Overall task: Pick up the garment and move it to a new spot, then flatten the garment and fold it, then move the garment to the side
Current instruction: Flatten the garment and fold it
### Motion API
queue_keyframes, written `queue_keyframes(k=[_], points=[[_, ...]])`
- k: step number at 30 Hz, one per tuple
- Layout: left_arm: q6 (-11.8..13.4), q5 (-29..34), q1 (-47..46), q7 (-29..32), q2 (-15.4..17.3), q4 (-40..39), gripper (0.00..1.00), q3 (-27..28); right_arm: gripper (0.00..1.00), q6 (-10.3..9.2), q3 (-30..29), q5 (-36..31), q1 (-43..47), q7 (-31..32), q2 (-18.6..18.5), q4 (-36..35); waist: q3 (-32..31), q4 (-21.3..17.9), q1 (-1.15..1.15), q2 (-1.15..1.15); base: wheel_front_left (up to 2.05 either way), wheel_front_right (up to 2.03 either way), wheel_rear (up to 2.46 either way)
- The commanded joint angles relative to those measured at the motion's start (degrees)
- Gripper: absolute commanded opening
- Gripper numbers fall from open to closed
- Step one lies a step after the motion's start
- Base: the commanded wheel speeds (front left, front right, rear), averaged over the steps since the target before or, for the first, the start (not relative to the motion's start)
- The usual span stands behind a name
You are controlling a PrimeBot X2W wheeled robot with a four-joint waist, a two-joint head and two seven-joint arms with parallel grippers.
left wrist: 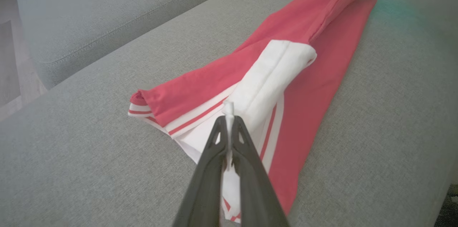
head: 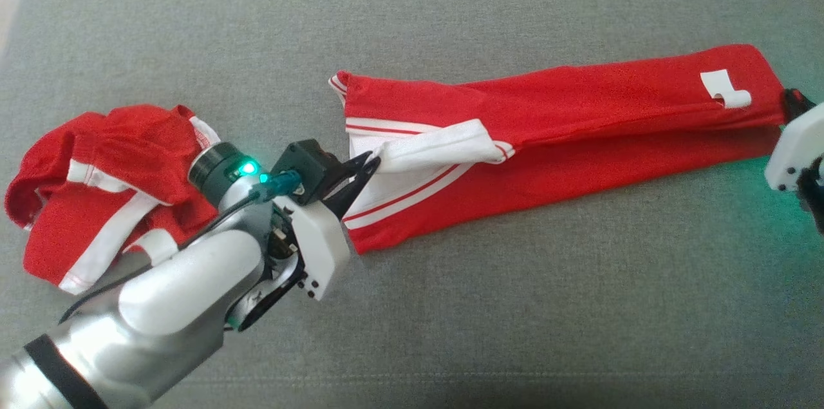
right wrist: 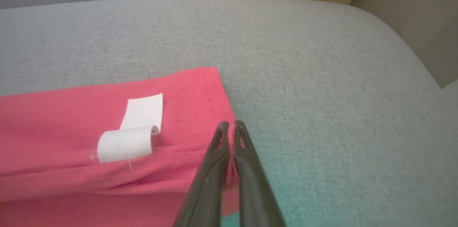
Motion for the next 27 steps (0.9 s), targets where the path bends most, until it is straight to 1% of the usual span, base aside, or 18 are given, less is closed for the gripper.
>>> queue_keyframes(k=[1,4,7,8,9,10,11,12,13,14,15,18,20,23,27], points=[[0.34,-0.08,-1.76,-0.1,1.1,-0.93,0.0,2.13,0.0,-0.04,1.2,0.84,0.77,0.34,-1.94,-2.02,0.2,-0.11,0.0,0.0,0.0,0.0,0.0],[0.32,0.18,-1.48,-0.16,0.24,-0.02,0.0,1.81,0.0,-0.04,2.34,1.68,1.76,1.62,-2.45,-3.19,0.48,-0.24,0.0,0.0,0.0,0.0,0.0],[-0.2,0.11,-1.06,0.15,-0.79,0.77,0.0,1.43,0.0,-0.04,3.43,2.36,2.73,3.16,-2.77,-4.04,0.54,-0.33,0.0,0.0,0.0,0.0,0.0],[-0.51,0.08,-0.87,0.53,-0.99,1.04,0.0,1.25,0.07,-0.04,3.62,2.69,3.01,3.86,-2.85,-4.15,0.48,-0.37,0.0,0.0,0.0,0.0,0.0],[-0.81,0.08,-0.67,0.95,-1.1,1.33,0.0,1.09,0.78,-0.04,3.79,2.84,3.19,4.27,-2.99,-4.35,0.4,-0.42,0.0,0.0,0.0,0.0,0.0],[-0.97,0.1,-0.49,1.21,-1.15,1.61,0.0,0.97,1.0,-0.04,3.84,2.98,3.33,4.57,-3.11,-4.47,0.25,-0.51,0.0,0.0,0.0,0.0,0.0],[-0.93,0.08,-0.29,1.28,-1.18,1.89,0.16,0.92,1.0,-0.04,3.84,3.04,3.42,4.76,-3.22,-4.55,0.01,-0.61,0.0,0.0,0.0,0.0,0.0],[-0.77,0.17,-0.09,1.22,-1.16,2.19,0.45,0.88,1.0,-0.04,3.95,2.87,3.48,4.83,-3.36,-4.69,-0.31,-0.72,0.0,0.0,0.0,0.0,0.0],[-0.42,0.29,0.14,0.91,-1.14,2.44,0.87,0.9,1.0,-0.04,4.03,2.61,3.49,4.7,-3.49,-4.87,-0.64,-0.82,0.0,0.0,0.0,0.0,0.0],[-0.42,0.29,0.14,0.91,-1.14,2.44,0.87,0.9,1.0,-0.04,4.03,2.61,3.49,4.7,-3.49,-4.87,-0.64,-0.82,0.0,0.0,0.0,0.0,0.0],[-0.08,0.21,0.47,0.44,-1.15,2.63,1.0,1.06,1.0,-0.04,3.92,2.5,3.47,4.44,-3.47,-5.09,-1.06,-0.94,0.0,0.0,0.0,0.0,0.0],[0.9,-0.67,1.51,-1.09,-1.26,2.93,1.0,2.06,1.0,-0.04,2.83,2.67,3.2,3.25,-3.1,-5.8,-2.31,-1.26,0.0,0.0,0.0,0.0,0.0],[2.01,-1.44,2.12,-2.63,-1.38,3.05,1.0,3.34,1.0,-0.04,1.99,2.46,2.98,1.57,-2.76,-6.59,-3.26,-1.42,0.0,0.0,0.0,0.0,0.0],[4.55,-2.43,2.92,-5.96,-1.5,3.34,1.0,6.06,1.0,-0.04,0.05,2.09,2.95,-2.59,-1.6,-8.39,-4.75,-1.54,0.0,0.0,0.0,0.0,0.0],[8.53,-4.47,4.66,-10.32,-2.04,3.12,1.0,11.58,1.0,-0.04,-1.74,2.06,4.6,-8.47,0.96,-12.44,-6.51,-1.53,0.0,0.0,0.0,0.0,0.0]])
